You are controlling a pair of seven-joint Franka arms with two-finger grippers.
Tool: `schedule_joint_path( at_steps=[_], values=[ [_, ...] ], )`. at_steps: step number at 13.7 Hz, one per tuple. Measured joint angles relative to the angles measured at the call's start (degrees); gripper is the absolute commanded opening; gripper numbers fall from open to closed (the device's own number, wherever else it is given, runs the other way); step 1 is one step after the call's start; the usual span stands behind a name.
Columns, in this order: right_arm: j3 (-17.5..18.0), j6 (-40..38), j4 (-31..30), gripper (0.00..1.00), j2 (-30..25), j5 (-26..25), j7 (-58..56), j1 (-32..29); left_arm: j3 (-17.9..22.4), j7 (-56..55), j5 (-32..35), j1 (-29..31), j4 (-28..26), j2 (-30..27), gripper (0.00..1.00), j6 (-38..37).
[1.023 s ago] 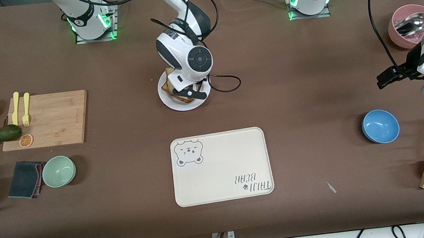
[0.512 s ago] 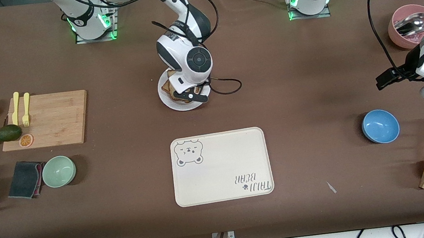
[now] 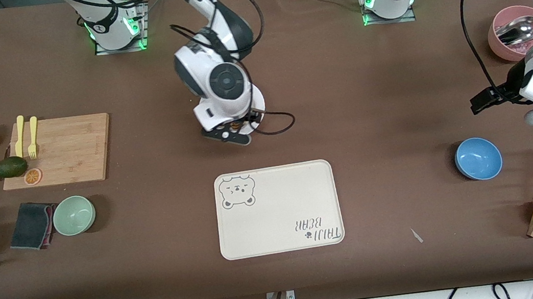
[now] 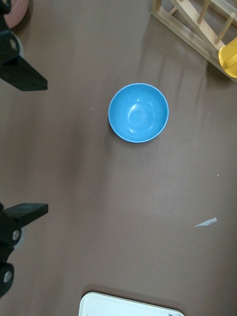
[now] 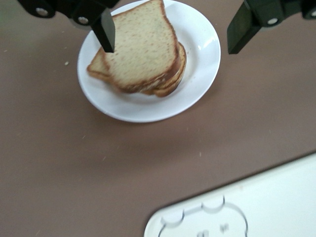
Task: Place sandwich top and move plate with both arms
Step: 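Return the right gripper to rest while the left gripper starts toward the plate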
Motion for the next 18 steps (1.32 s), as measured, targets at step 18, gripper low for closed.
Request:
schedule_joint_path(
  at_steps=[18],
  values=[
    [5.7, -13.1, -6.4, 1.00, -26.3, -5.2, -51.7, -42.5, -8.9, -0.2, -27.3, -1.4, -3.0, 8.7, 1.00, 8.7]
  ],
)
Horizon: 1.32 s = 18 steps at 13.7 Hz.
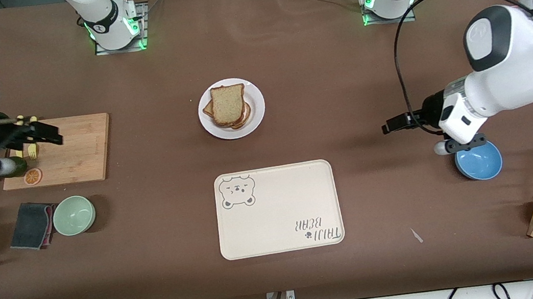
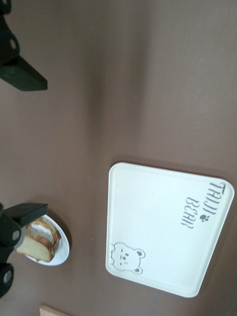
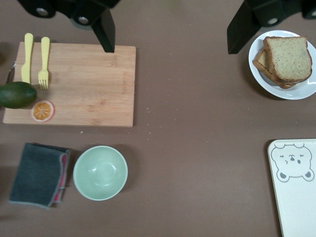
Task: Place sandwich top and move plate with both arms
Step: 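Return the right gripper to rest while the left gripper starts toward the plate, then move the left gripper to the rim of the white plate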
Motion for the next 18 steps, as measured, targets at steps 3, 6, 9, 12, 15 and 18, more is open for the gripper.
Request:
schedule_joint_path(
  at_steps=[3, 6, 9, 12, 15, 18],
  values=[
    [0.1, -0.4, -2.3, 1.00, -5.1, -1.1, -0.6, -1.6, -0.3, 5.6, -8.9, -0.4, -4.9, 0.4, 1.00, 3.8],
    [-0.4, -0.9, -4.2, 1.00, -6.9, -3.7, -3.4, -1.7, -1.1, 10.4, -13.9, -0.4, -9.6, 0.6, 1.00, 7.4],
    [-2.2, 2.7, -7.6, 1.00, -7.0, -3.3, -4.1, -1.9, -3.3, 14.2, -19.3, -0.4, -13.5, 0.6, 1.00, 11.3],
    [-2.5, 5.6, -9.3, 1.00, -7.1, -2.6, -4.3, -2.4, -3.6, 28.1, -31.8, -0.5, -18.7, 0.6, 1.00, 12.9],
    [-1.9, 5.6, -9.3, 1.00, -7.8, -2.6, -4.7, -3.6, -3.9, 37.2, -39.4, -1.1, -23.5, 0.8, 1.00, 14.2],
    [-1.8, 5.7, -9.2, 1.00, -8.3, -2.6, -4.9, -3.9, -4.3, 40.4, -45.4, -5.8, -25.8, 1.0, 1.00, 18.6]
  ],
)
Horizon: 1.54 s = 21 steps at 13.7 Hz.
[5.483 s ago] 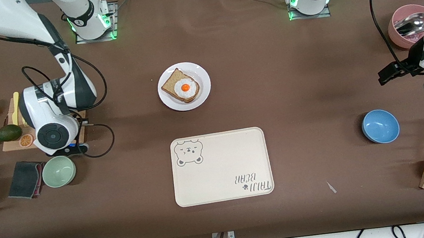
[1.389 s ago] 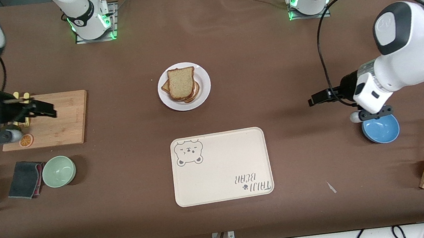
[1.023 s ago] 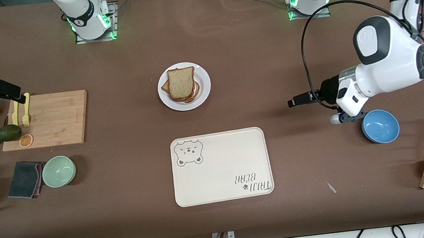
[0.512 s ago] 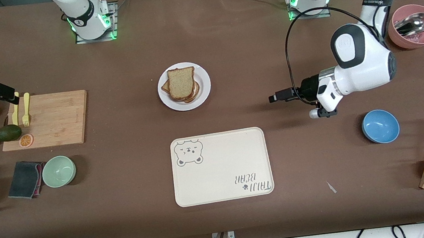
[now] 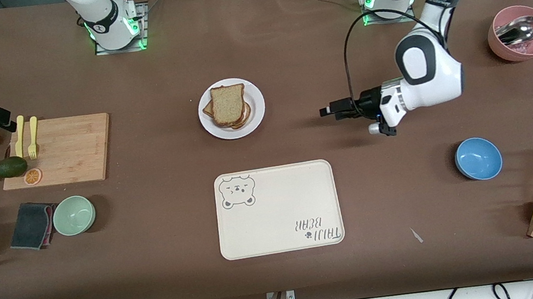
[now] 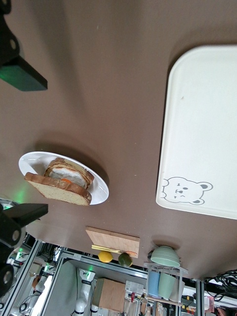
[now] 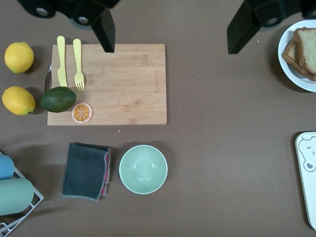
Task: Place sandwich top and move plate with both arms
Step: 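Move the left gripper to the rim of the white plate, then close the left gripper on the plate rim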
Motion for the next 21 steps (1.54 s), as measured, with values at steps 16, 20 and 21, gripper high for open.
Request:
schedule_joint_path(
  at_steps=[16, 20, 21],
  values=[
    [0.0, -2.4, 1.9, 1.00, 0.3, 0.0, -0.2, 0.3, -0.3, 23.4, -37.1, -20.9, 0.5, 9.5, 0.93, 14.6],
    [0.0, -2.5, 1.9, 1.00, 0.3, 0.0, -0.2, 0.3, -0.3, 23.4, -40.6, -25.3, 4.2, 12.8, 0.88, 19.4],
    [0.0, -2.7, 1.9, 1.00, 0.3, 0.0, -0.2, 0.3, -0.3, 23.4, -40.6, -25.9, 5.2, 13.8, 0.82, 20.2]
  ],
)
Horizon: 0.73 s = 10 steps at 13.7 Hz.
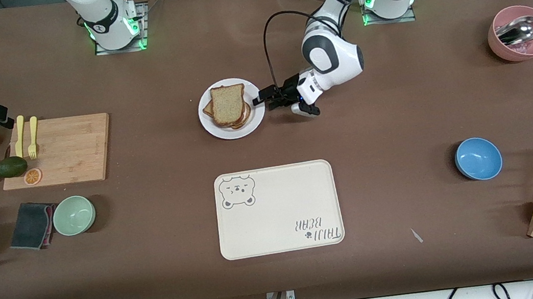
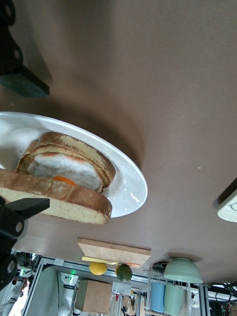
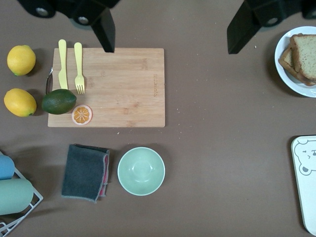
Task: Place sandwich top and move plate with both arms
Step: 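Close the left gripper on the plate rim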
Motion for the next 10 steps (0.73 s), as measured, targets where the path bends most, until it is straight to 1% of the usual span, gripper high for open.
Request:
schedule_joint_path(
  at_steps=[2, 5, 8, 10],
  values=[
    [0.0, -0.2, 0.0, 1.00, 0.0, 0.0, 0.0, 0.0, 0.0, 0.0, 0.0, -0.3, 1.5, 1.6, 0.72, 0.6],
    [0.0, -0.3, 0.0, 1.00, 0.0, 0.0, 0.0, 0.0, 0.0, 0.0, -0.1, -0.4, 2.3, 2.6, 0.50, 0.6],
    [0.0, -0.3, 0.0, 1.00, 0.0, 0.0, 0.0, 0.0, 0.0, 0.0, -0.3, -0.6, 2.4, 2.7, 0.40, 0.7],
    [0.0, -0.3, 0.0, 1.00, 0.0, 0.0, 0.0, 0.0, 0.0, 0.0, -0.4, -0.6, 2.4, 2.8, 0.37, 0.8]
  ],
)
